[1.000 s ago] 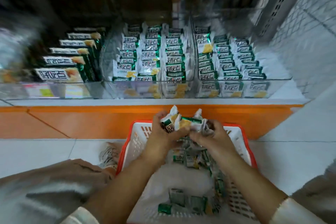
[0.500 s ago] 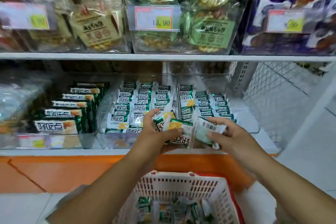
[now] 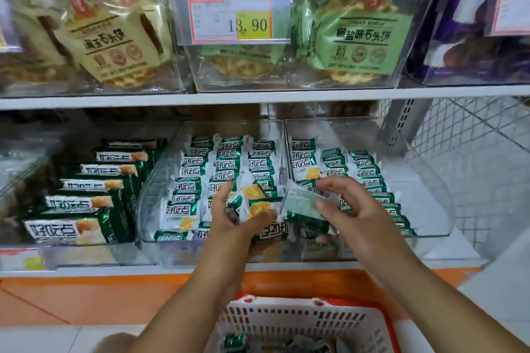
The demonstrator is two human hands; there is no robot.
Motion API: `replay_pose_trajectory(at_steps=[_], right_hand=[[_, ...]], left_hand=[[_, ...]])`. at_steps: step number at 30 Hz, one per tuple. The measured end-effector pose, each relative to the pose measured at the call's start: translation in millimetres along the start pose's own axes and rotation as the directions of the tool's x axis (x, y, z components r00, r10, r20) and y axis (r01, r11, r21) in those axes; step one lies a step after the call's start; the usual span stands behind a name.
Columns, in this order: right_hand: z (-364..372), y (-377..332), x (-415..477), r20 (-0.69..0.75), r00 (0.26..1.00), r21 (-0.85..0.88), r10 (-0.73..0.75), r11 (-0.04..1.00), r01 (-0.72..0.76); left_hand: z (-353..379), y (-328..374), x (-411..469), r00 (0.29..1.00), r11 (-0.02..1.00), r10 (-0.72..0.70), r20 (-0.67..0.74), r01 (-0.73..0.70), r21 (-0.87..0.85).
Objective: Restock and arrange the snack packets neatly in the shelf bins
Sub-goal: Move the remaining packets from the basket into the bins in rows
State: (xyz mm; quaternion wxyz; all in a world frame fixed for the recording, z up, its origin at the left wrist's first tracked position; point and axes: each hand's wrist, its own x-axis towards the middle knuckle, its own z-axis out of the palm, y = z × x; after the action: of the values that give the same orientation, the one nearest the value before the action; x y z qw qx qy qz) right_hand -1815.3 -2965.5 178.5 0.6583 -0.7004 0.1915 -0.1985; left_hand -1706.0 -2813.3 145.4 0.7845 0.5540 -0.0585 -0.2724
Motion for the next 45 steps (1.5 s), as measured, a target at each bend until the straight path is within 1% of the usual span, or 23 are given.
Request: replay_pose_trajectory(at_steps=[2, 6, 8, 10, 13, 15, 17, 21, 24, 26, 28, 30, 32, 34, 37, 40, 41, 42, 43, 44, 45], right_hand=[[1.9, 3.8, 2.0, 0.015, 1.0, -0.021, 0.003, 1.0, -0.003], [1.7, 10.1, 1.4, 0.152, 0.986, -0.07, 0.061, 0.996, -0.051], [3.0, 12.4, 2.1, 0.132, 0.991, -0.153, 0.034, 0.988, -0.013], [2.6, 13.4, 3.3, 0.089, 0.995, -0.196, 0.041, 0.98, -0.022], [-0.3, 8.6, 3.7, 0.064, 0.988, -0.088, 0.142, 0.987, -0.136], [-4.0, 8.4, 5.3, 0.041, 0.983, -0.073, 0.181, 0.981, -0.178], [-5.3, 9.0, 5.4, 0.02, 0.982, -0.078, 0.189, 0.979, -0.187], [-1.2, 11.4, 2.3, 0.044, 0.984, -0.06, 0.175, 0.983, -0.172], [4.8, 14.2, 1.8, 0.054, 0.979, -0.007, 0.199, 0.98, -0.198], [7.2, 15.0, 3.6, 0.062, 0.974, 0.016, 0.218, 0.975, -0.22], [6.9, 17.2, 7.3, 0.084, 0.967, 0.015, 0.243, 0.969, -0.245], [5.1, 19.3, 10.7, 0.104, 0.964, 0.012, 0.246, 0.968, -0.249], [4.3, 22.9, 14.7, 0.081, 0.967, 0.039, 0.242, 0.969, -0.246], [4.6, 28.1, 18.2, 0.025, 0.972, 0.076, 0.235, 0.969, -0.236], [0.7, 30.3, 26.2, -0.013, 0.976, 0.086, 0.219, 0.972, -0.217], [-21.7, 26.7, 49.1, -0.137, 0.973, 0.192, 0.183, 0.969, -0.156], [-28.9, 24.4, 57.7, -0.192, 0.969, 0.169, 0.155, 0.978, -0.123], [-35.9, 22.4, 66.4, -0.234, 0.966, 0.05, 0.114, 0.993, -0.105], [-42.1, 23.8, 75.2, -0.253, 0.965, -0.127, 0.067, 0.987, -0.102], [-45.3, 24.4, 82.6, -0.232, 0.972, -0.31, 0.018, 0.946, -0.092], [-45.9, 26.4, 90.0, -0.187, 0.982, -0.457, -0.014, 0.886, -0.075]], left_hand=[[1.2, -1.0, 1.7, 1.0, 1.0, 0.002, -0.001, -0.002, -0.016], [2.2, -1.3, 4.0, 1.0, 1.0, 0.008, 0.003, -0.008, -0.03], [3.5, -1.5, 4.4, 1.0, 0.999, 0.014, -0.008, -0.015, -0.044], [3.7, -1.4, 4.6, 1.0, 0.999, 0.018, -0.004, -0.018, -0.032], [1.3, 2.4, 3.6, 0.999, 0.999, 0.038, -0.008, -0.038, 0.026], [0.2, 6.6, 1.1, 0.997, 0.993, 0.064, -0.045, -0.059, 0.1], [-1.2, 9.5, 0.1, 0.995, 0.992, 0.068, -0.075, -0.059, 0.113], [0.3, 10.8, -4.9, 0.998, 0.994, 0.044, -0.049, -0.039, 0.102], [7.9, 8.1, -7.9, 0.998, 0.989, 0.065, -0.021, -0.061, 0.137], [10.3, 4.3, -6.7, 0.997, 0.984, 0.074, -0.031, -0.068, 0.163], [11.6, 1.9, -3.3, 0.997, 0.987, 0.075, -0.032, -0.069, 0.142], [10.9, 0.5, 0.7, 0.996, 0.984, 0.075, -0.044, -0.066, 0.166], [10.6, 2.8, 2.6, 0.995, 0.973, 0.072, -0.069, -0.055, 0.224], [10.6, 4.4, 4.9, 0.992, 0.963, 0.098, -0.086, -0.072, 0.26], [9.9, 4.5, 7.9, 0.988, 0.969, 0.117, -0.096, -0.093, 0.23], [7.1, 10.2, 9.4, 0.987, 0.976, 0.127, -0.097, -0.106, 0.192], [5.6, 11.9, 9.8, 0.987, 0.978, 0.125, -0.099, -0.106, 0.177], [4.0, 13.3, 10.5, 0.987, 0.98, 0.126, -0.1, -0.108, 0.169], [2.2, 14.1, 11.2, 0.987, 0.981, 0.128, -0.102, -0.111, 0.16], [1.0, 14.8, 11.7, 0.988, 0.983, 0.125, -0.094, -0.11, 0.146], [-0.2, 15.0, 11.7, 0.989, 0.985, 0.117, -0.088, -0.105, 0.138]])
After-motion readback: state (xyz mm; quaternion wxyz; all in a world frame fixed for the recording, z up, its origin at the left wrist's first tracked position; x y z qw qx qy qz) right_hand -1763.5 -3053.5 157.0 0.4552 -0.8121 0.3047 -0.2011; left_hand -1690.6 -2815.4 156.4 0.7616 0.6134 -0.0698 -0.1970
